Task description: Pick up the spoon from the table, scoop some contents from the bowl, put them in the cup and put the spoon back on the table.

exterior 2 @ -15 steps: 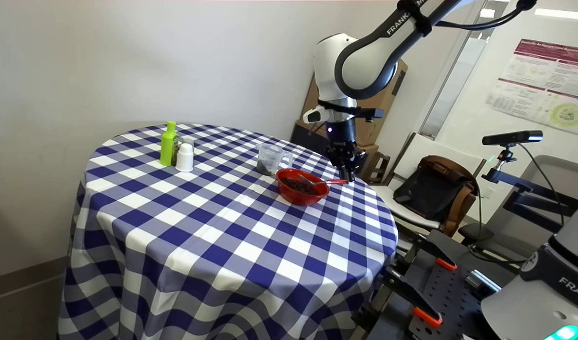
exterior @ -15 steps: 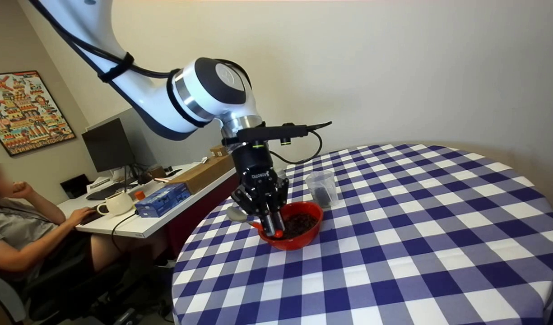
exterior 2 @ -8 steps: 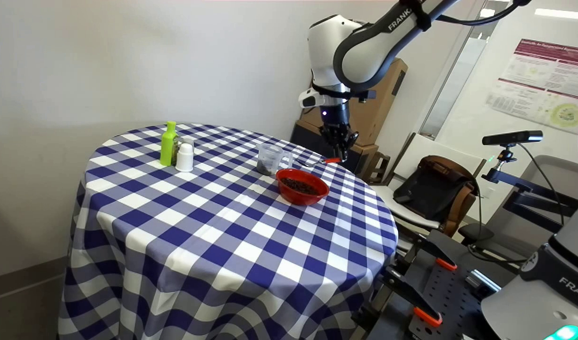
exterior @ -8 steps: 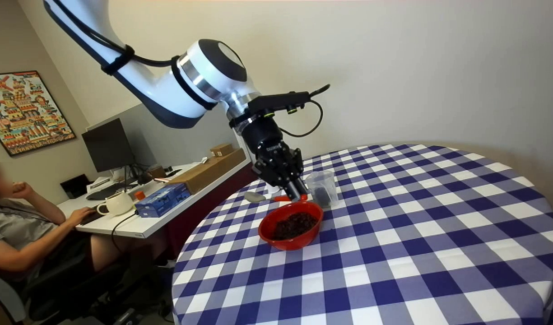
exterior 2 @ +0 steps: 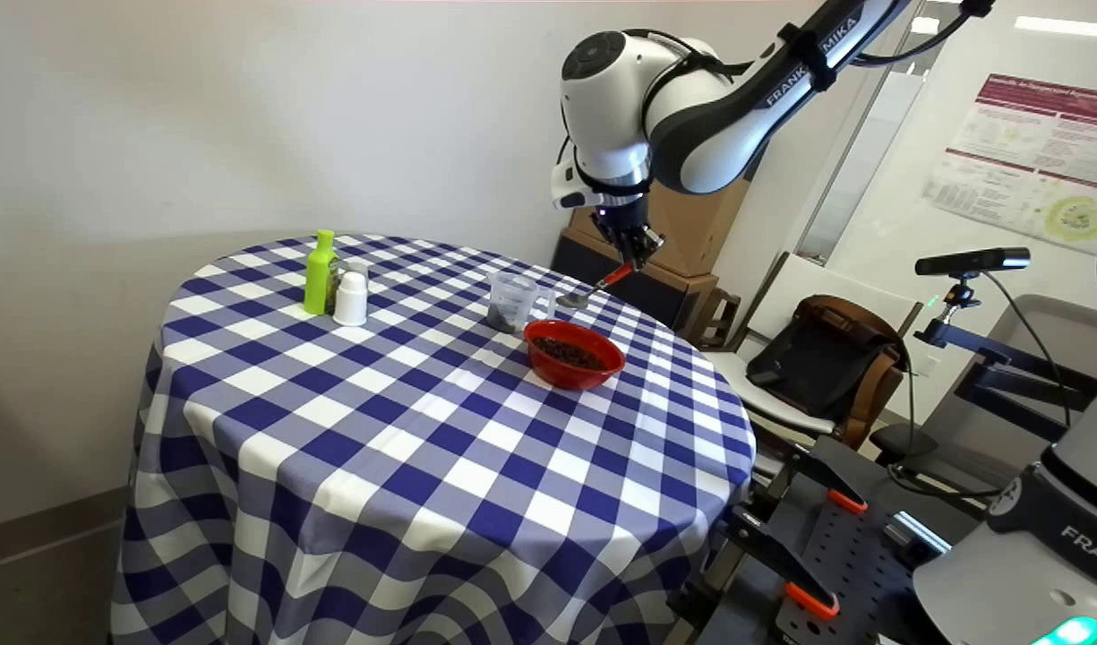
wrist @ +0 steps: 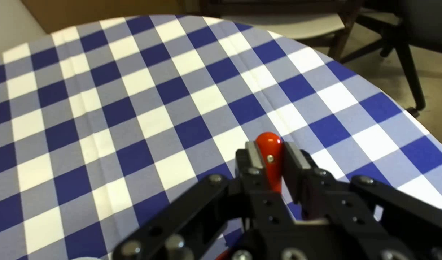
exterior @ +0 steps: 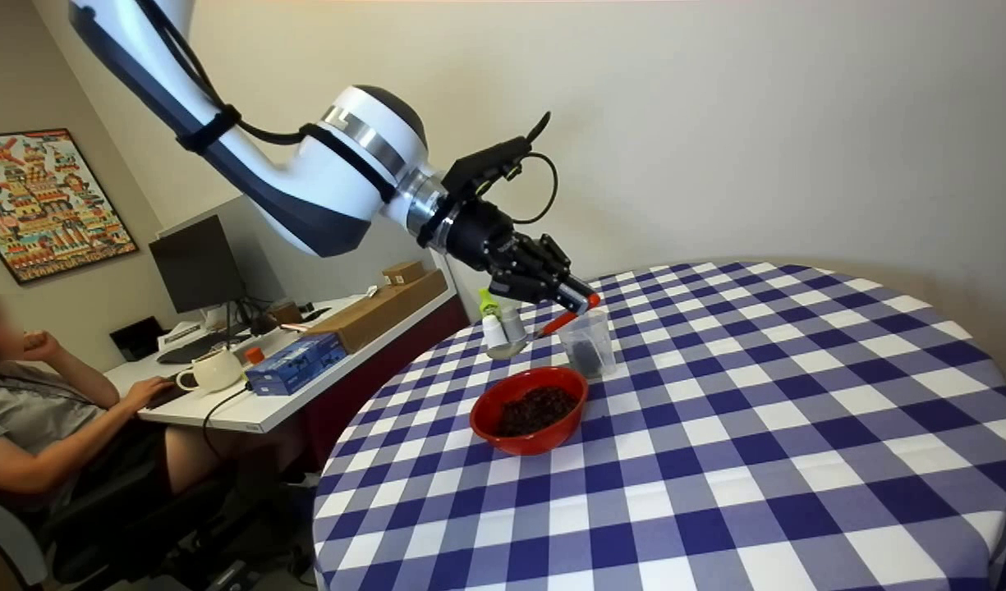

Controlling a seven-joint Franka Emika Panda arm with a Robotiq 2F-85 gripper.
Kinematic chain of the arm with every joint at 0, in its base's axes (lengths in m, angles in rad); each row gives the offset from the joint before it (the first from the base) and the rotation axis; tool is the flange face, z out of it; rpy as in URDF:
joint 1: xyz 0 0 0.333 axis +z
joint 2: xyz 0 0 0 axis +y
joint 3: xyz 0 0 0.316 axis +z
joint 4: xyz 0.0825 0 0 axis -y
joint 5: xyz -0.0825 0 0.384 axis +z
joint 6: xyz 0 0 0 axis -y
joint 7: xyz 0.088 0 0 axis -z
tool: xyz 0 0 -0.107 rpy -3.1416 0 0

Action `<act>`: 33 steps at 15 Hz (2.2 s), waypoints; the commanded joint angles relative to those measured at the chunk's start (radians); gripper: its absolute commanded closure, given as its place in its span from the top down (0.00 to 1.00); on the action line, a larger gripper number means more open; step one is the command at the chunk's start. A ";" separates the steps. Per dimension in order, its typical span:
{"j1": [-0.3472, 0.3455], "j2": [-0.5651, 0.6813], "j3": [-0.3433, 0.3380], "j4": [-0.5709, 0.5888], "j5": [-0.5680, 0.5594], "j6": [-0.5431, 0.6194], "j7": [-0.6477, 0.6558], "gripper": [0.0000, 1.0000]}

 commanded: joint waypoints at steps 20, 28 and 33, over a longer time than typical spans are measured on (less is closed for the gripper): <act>0.003 0.171 0.036 -0.051 -0.406 -0.065 0.746 0.05; 0.008 0.149 0.038 -0.086 -0.432 -0.073 0.774 0.05; 0.002 0.121 0.038 -0.154 -0.518 -0.063 0.795 0.05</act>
